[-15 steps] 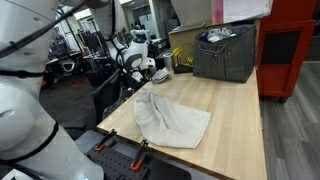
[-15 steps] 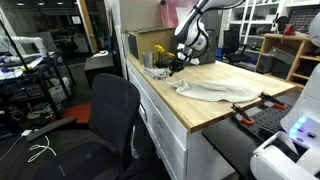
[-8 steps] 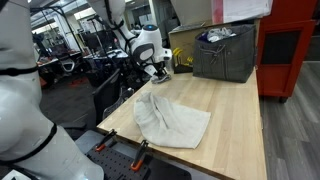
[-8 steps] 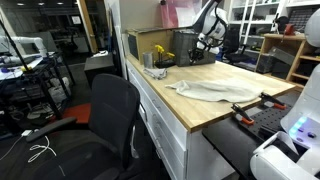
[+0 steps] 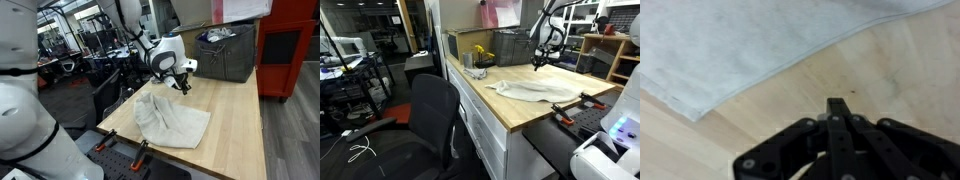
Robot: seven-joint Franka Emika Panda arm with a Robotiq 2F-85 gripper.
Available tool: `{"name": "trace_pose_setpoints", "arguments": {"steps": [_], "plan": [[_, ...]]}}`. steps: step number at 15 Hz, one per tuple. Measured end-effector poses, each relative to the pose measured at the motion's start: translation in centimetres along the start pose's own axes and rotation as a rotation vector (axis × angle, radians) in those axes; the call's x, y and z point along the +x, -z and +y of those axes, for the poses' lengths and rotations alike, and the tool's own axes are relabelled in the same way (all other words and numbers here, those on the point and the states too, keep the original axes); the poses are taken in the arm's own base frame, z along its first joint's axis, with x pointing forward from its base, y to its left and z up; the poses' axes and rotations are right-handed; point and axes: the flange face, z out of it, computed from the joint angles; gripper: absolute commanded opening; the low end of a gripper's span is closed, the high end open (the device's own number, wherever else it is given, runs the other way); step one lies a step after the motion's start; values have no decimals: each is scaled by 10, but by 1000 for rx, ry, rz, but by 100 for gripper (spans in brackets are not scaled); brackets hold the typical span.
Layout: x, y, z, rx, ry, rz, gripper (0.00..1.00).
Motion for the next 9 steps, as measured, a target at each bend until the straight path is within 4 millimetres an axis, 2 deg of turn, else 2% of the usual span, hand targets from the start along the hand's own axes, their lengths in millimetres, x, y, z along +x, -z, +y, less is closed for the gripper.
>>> {"name": "trace_pose_setpoints", "arguments": {"steps": [3, 5, 7, 9], "plan": [[5, -8, 41, -87, -120, -28, 49], [8, -7, 62, -125, -214, -65, 65], [8, -7, 74, -148, -308, -126, 80], [8, -7, 79, -164, -406, -185, 95]]}}
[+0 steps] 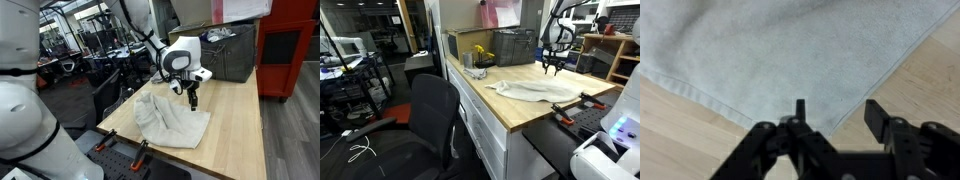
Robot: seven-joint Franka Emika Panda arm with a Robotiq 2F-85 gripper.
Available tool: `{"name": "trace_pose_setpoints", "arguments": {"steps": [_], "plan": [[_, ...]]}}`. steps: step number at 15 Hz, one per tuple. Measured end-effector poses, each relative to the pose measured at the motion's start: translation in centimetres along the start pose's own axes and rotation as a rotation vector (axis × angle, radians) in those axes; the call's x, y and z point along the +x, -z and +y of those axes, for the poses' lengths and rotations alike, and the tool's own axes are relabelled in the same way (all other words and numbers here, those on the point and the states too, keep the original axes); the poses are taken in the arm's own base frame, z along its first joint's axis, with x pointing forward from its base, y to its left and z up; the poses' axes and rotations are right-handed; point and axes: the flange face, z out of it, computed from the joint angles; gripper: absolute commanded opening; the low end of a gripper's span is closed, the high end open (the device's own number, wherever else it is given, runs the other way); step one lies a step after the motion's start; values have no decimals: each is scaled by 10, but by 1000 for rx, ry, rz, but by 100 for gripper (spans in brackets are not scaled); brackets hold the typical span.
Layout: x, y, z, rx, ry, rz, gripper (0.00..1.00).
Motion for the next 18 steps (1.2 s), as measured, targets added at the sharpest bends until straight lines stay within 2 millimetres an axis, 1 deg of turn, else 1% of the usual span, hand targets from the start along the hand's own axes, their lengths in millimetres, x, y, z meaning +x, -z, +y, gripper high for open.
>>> {"name": "trace_pose_setpoints", "arguments": {"steps": [1, 2, 4, 6, 8, 12, 13, 14, 16, 18], "plan": [[0, 0, -1, -2, -44, -25, 99], [0, 1, -3, -1, -89, -45, 100], [3, 1, -7, 12, -183, -67, 100], [11, -4, -10, 23, -278, -69, 100], [20, -14, -8, 22, -366, -73, 100], [41, -39, 7, 7, -497, -80, 100], [45, -44, 12, 3, -520, -80, 75], [49, -47, 16, -1, -537, -80, 74], [56, -52, 23, -5, -555, -79, 59], [61, -51, 23, 2, -562, -73, 43]]}}
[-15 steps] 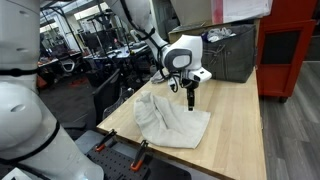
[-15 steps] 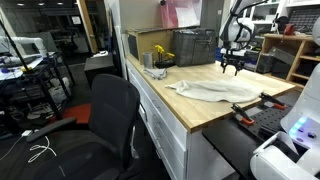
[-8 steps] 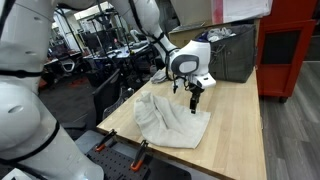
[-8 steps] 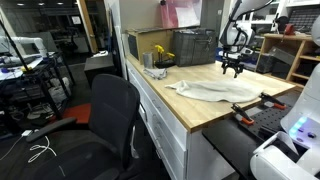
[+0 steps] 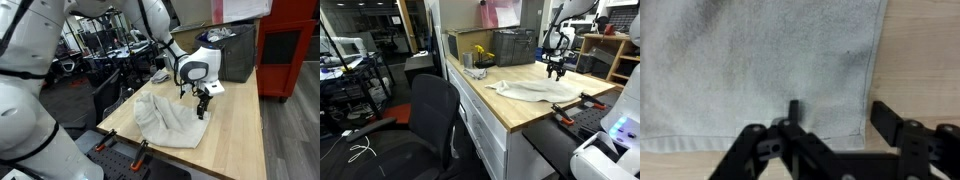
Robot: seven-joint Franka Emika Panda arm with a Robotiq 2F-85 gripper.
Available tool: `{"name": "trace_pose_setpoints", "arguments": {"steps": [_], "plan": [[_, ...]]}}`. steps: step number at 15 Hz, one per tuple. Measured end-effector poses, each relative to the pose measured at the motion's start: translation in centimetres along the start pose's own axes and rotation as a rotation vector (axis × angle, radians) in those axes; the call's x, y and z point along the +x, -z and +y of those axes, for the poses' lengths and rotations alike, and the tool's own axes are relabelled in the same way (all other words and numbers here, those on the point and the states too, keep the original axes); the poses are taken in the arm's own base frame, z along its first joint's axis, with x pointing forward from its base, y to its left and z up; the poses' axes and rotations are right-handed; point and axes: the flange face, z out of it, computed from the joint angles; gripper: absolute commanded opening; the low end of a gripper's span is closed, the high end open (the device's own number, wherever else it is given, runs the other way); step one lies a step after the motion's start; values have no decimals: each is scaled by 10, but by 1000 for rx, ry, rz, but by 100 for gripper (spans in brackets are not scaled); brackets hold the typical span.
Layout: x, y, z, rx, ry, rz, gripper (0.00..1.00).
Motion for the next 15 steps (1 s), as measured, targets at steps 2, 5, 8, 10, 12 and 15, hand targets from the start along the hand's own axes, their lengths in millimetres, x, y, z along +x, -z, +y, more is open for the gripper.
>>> {"name": "trace_pose_setpoints", "arguments": {"steps": [2, 5, 8, 10, 12, 15], "plan": [[1, 3, -4, 8, -3, 4, 28], [2, 7, -8, 18, -1, 8, 6], [2, 8, -9, 18, 4, 12, 0], [-2, 8, -12, 17, 19, 19, 1], [-10, 8, -20, 23, 50, 40, 1], [-28, 8, -39, 44, 101, 87, 1]]}}
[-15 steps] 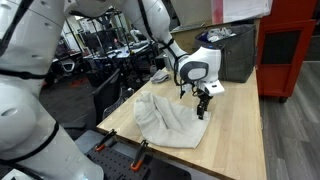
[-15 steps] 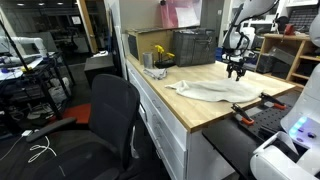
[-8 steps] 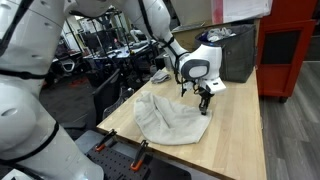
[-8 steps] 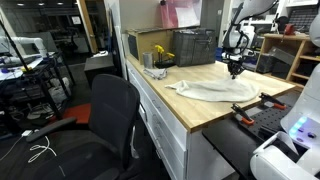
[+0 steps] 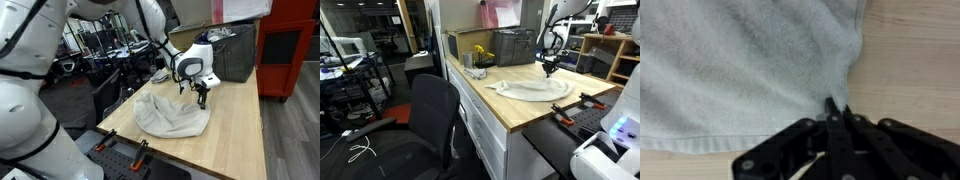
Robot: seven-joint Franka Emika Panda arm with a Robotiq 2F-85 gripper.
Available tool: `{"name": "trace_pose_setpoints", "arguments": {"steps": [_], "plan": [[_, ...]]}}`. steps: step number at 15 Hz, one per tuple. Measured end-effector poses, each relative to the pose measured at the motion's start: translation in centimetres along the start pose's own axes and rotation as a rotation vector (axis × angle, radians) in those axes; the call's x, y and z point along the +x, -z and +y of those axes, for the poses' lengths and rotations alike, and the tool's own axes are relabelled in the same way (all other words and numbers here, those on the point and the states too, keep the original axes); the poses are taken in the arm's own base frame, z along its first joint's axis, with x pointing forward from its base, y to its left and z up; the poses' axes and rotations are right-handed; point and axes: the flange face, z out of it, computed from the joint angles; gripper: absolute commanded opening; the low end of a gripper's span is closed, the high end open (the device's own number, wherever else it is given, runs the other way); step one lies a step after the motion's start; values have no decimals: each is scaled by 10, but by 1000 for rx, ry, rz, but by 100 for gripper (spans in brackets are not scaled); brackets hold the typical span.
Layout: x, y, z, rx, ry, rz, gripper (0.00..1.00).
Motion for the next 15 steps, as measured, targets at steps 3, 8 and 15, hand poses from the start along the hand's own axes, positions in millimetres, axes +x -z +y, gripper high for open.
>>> {"name": "trace_pose_setpoints", "arguments": {"steps": [3, 8, 15], "plan": [[-11, 4, -23, 21, 42, 65, 1], [-13, 10, -57, 59, 82, 124, 1], [31, 9, -86, 88, 74, 237, 1]]}}
